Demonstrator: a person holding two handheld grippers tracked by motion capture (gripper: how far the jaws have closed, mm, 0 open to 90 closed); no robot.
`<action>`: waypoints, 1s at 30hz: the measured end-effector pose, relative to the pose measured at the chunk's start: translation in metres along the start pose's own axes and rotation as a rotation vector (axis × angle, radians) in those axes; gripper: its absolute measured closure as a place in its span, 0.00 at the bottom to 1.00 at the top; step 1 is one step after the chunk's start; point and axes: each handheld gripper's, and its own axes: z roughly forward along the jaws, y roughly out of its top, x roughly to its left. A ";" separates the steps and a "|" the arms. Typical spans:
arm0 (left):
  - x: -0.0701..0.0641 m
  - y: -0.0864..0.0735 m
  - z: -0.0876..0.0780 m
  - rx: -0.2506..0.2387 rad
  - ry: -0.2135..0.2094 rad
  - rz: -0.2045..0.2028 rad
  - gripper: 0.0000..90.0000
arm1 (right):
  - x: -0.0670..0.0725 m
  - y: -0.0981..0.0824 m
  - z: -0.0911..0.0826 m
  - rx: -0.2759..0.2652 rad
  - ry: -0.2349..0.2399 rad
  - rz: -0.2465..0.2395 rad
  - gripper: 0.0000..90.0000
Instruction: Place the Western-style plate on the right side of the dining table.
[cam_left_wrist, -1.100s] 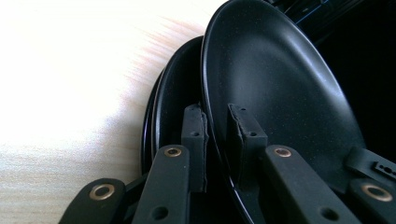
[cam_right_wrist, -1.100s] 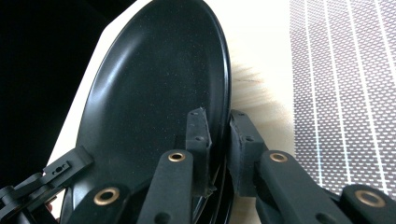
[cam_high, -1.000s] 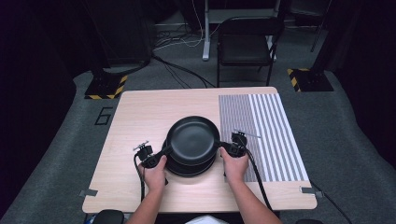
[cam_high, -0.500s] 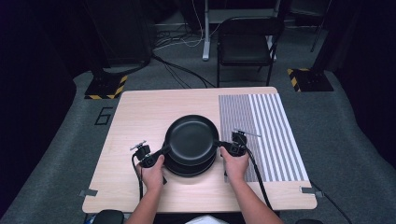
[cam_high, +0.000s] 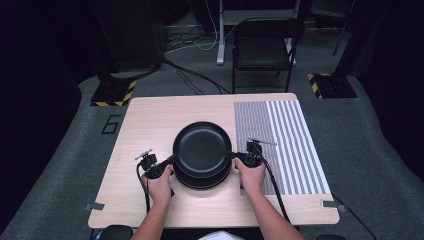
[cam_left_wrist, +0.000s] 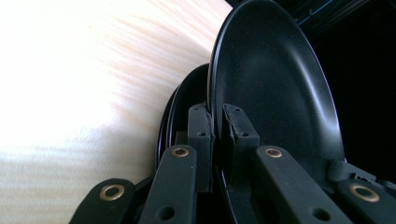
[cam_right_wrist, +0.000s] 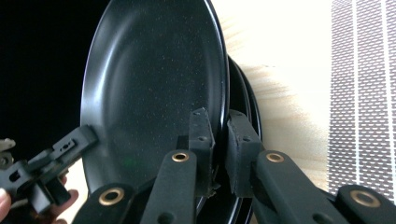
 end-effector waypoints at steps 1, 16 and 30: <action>-0.001 0.001 0.001 -0.004 -0.001 -0.002 0.92 | 0.000 0.000 0.000 0.006 0.002 -0.003 0.91; -0.012 0.008 0.002 0.000 -0.001 0.059 0.92 | 0.003 0.002 -0.011 0.004 -0.004 -0.028 0.90; -0.020 0.013 0.000 -0.001 -0.014 0.068 0.91 | 0.009 0.007 -0.021 -0.014 -0.009 -0.043 0.89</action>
